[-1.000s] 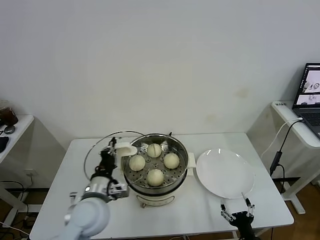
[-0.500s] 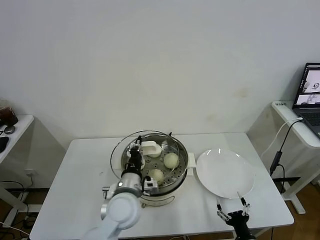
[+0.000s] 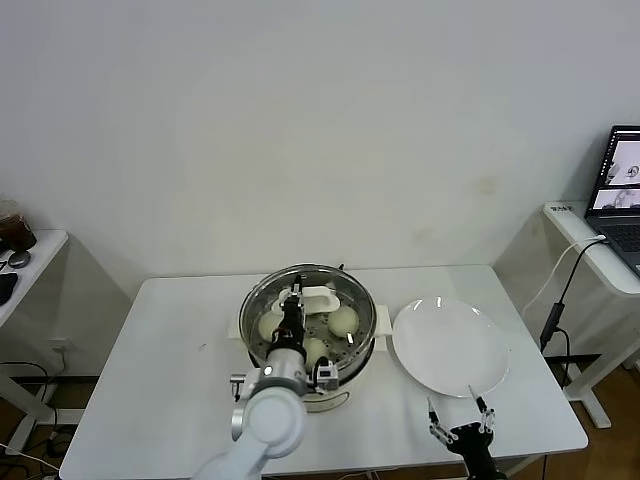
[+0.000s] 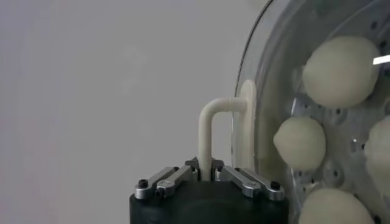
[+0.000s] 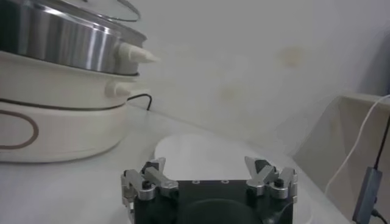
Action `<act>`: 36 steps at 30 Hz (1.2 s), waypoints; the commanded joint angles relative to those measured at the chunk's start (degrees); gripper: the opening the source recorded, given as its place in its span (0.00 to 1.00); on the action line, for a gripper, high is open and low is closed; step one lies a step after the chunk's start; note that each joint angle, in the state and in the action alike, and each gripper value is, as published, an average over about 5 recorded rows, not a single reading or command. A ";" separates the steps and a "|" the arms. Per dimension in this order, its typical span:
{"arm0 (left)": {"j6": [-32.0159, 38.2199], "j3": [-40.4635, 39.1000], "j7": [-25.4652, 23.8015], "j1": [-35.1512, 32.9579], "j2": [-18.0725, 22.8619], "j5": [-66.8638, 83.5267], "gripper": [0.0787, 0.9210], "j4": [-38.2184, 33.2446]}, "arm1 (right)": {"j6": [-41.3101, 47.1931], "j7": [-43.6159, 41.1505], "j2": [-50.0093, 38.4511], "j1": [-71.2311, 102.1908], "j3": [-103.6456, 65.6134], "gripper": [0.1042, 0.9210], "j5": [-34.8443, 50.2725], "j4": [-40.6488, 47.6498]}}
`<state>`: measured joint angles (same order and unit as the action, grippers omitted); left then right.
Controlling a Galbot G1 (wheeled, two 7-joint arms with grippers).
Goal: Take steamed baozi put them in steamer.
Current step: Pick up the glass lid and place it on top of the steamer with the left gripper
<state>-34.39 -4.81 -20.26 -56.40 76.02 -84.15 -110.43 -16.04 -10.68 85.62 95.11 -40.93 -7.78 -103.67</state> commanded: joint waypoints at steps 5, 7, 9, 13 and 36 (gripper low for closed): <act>0.46 -0.73 0.89 1.35 1.16 -1.64 0.11 3.33 | 1.38 -0.60 -0.46 0.50 0.65 0.88 3.78 -0.97; 0.57 -0.50 1.07 1.26 1.03 -1.57 0.11 3.52 | 1.38 -0.64 -0.49 0.55 0.71 0.88 3.85 -0.99; 0.66 -0.32 1.20 1.10 0.95 -1.36 0.11 3.61 | 1.35 -0.65 -0.52 0.58 0.73 0.88 3.87 -0.98; 0.73 -0.38 1.26 0.87 0.99 -0.57 0.11 3.60 | 1.38 -0.74 -0.57 0.59 0.88 0.88 4.04 -1.02; 0.94 1.21 3.31 -1.29 1.35 4.19 0.19 1.87 | 1.41 -0.94 -0.88 0.67 1.30 0.88 4.14 -0.96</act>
<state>-33.49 -4.13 -17.80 -56.61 77.40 -82.37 -106.70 -14.71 -11.59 84.81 95.77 -39.64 -3.82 -104.65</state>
